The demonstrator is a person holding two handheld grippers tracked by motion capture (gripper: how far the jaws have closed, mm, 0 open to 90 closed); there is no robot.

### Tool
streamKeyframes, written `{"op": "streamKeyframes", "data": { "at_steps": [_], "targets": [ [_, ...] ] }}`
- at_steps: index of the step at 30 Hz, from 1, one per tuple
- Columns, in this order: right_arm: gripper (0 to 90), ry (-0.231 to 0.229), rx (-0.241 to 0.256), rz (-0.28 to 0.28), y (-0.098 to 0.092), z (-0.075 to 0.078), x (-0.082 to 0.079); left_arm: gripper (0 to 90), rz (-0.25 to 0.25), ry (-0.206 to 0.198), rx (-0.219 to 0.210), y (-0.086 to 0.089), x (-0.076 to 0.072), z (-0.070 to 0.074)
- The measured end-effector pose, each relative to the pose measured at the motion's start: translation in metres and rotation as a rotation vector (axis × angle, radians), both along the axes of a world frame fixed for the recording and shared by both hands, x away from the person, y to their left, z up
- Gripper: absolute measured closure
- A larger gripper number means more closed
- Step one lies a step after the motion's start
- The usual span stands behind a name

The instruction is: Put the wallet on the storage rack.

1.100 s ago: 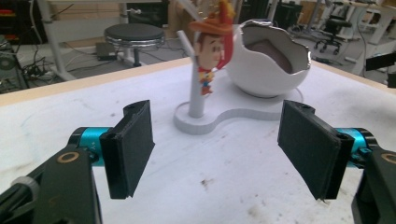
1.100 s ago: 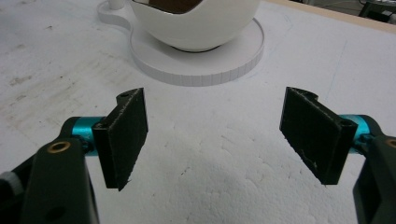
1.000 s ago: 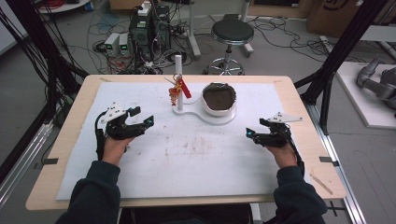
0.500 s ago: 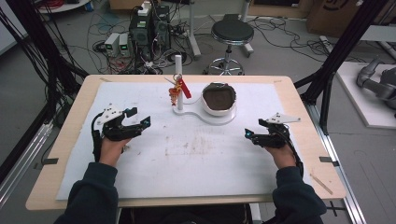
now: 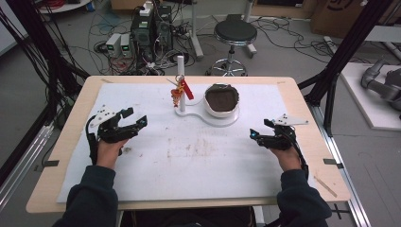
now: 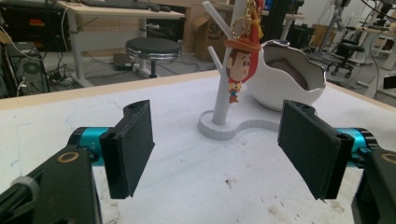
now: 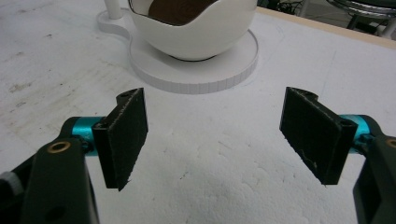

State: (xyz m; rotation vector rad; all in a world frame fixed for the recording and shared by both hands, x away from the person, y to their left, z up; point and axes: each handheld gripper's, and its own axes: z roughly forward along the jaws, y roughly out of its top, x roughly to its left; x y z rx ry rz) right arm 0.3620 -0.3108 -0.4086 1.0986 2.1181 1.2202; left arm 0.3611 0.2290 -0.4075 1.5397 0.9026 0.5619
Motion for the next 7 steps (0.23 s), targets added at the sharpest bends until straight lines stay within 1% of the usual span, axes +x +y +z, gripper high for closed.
{"op": "streamKeyframes", "data": {
  "at_steps": [7],
  "targets": [
    [23.7, -0.003, -0.007, 0.005, 0.0024, 0.0000, -0.0003, 26.5, 0.000, 0.008, 0.006, 0.0002, -0.0011, -0.0002]
  ]
}}
